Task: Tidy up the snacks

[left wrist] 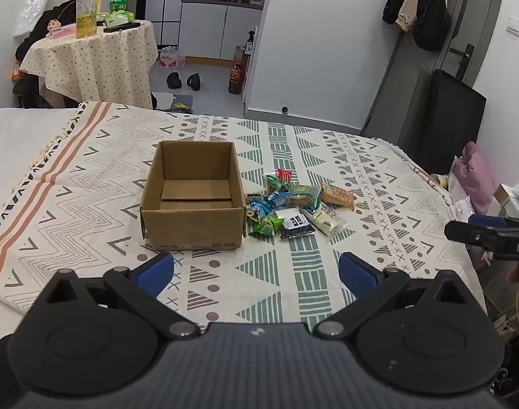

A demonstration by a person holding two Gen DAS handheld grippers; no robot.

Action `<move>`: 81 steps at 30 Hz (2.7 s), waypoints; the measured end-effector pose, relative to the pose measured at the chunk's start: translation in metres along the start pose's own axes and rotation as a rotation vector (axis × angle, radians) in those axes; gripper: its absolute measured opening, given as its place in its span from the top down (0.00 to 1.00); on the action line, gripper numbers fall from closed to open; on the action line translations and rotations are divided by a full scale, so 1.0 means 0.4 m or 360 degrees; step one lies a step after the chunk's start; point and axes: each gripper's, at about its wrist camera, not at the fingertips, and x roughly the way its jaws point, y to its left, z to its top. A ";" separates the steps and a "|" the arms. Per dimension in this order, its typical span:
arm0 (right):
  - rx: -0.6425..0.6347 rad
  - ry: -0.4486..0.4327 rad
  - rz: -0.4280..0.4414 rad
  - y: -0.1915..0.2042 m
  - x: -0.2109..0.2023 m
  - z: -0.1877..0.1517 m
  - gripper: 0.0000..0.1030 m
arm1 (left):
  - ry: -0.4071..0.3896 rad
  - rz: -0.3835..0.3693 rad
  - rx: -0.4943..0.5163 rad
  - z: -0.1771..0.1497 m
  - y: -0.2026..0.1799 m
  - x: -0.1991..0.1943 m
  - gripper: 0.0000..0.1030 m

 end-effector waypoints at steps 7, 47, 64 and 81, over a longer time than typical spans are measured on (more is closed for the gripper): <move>-0.0014 0.0023 -0.0034 0.001 0.004 -0.006 0.00 | -0.0003 0.0000 -0.0012 0.004 0.011 -0.010 0.00; 0.0001 0.0004 -0.0027 0.013 -0.020 -0.020 0.00 | -0.0019 -0.0019 -0.0023 -0.004 0.009 -0.006 0.00; 0.0030 0.0040 -0.0013 -0.011 -0.008 -0.021 0.00 | -0.0023 -0.0024 -0.0018 -0.007 0.007 0.011 0.00; 0.0051 0.0067 0.0082 -0.049 0.055 0.003 0.00 | -0.0003 -0.0041 0.0011 0.022 -0.026 0.078 0.00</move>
